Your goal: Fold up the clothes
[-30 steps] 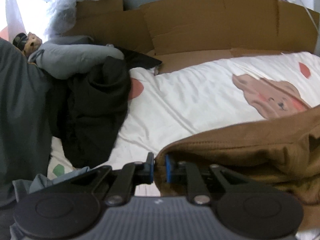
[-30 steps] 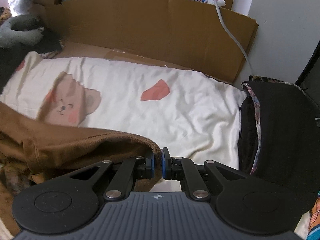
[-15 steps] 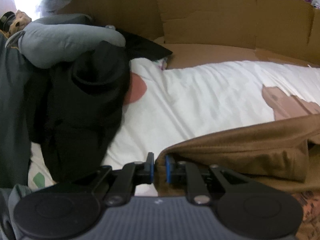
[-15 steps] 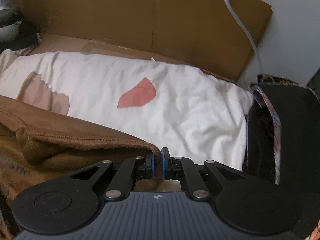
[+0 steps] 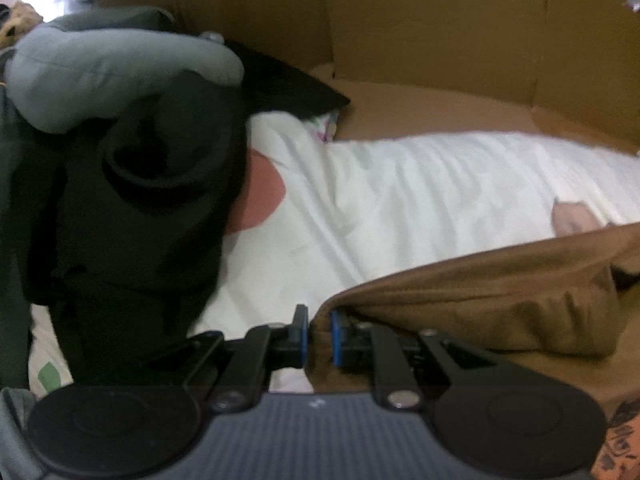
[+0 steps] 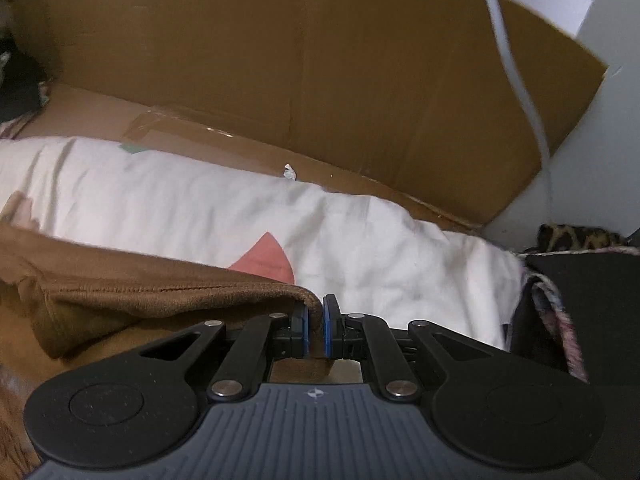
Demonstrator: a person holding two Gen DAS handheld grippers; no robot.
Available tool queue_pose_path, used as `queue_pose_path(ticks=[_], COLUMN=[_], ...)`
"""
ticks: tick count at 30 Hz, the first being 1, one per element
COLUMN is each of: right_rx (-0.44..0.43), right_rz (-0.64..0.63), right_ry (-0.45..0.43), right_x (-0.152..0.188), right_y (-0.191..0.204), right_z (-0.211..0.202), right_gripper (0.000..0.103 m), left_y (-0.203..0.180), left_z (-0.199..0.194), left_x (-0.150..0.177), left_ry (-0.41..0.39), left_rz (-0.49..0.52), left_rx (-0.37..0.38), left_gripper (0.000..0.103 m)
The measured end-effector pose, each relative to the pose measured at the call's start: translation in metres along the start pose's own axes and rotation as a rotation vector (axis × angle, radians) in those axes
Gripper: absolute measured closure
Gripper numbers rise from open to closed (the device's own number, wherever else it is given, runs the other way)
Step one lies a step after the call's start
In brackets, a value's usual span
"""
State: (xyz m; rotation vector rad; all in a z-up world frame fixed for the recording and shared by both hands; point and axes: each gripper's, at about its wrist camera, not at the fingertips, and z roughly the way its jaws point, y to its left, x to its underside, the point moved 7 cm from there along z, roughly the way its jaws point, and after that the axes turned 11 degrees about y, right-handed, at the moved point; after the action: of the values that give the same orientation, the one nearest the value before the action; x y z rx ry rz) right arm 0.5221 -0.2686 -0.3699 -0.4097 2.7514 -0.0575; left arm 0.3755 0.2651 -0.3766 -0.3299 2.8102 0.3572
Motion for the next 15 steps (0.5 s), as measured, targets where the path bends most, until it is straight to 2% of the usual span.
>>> queue_pose_path(ticks=[4, 11, 15], right_rx=[-0.016, -0.073, -0.077], right_rz=[0.001, -0.053, -0.069], right_ry=[0.020, 0.011, 0.031], right_x=[-0.004, -0.019, -0.028], right_y=[0.007, 0.023, 0.031], right_z=[0.018, 0.016, 0.022], right_gripper=[0.097, 0.097, 0.097], left_y=[0.006, 0.027, 0.037], left_z=[0.005, -0.022, -0.021], left_x=[0.006, 0.020, 0.019], left_ry=[0.008, 0.007, 0.017], left_rz=[-0.013, -0.054, -0.071], left_rx=[0.008, -0.035, -0.033], left_gripper=[0.091, 0.091, 0.091])
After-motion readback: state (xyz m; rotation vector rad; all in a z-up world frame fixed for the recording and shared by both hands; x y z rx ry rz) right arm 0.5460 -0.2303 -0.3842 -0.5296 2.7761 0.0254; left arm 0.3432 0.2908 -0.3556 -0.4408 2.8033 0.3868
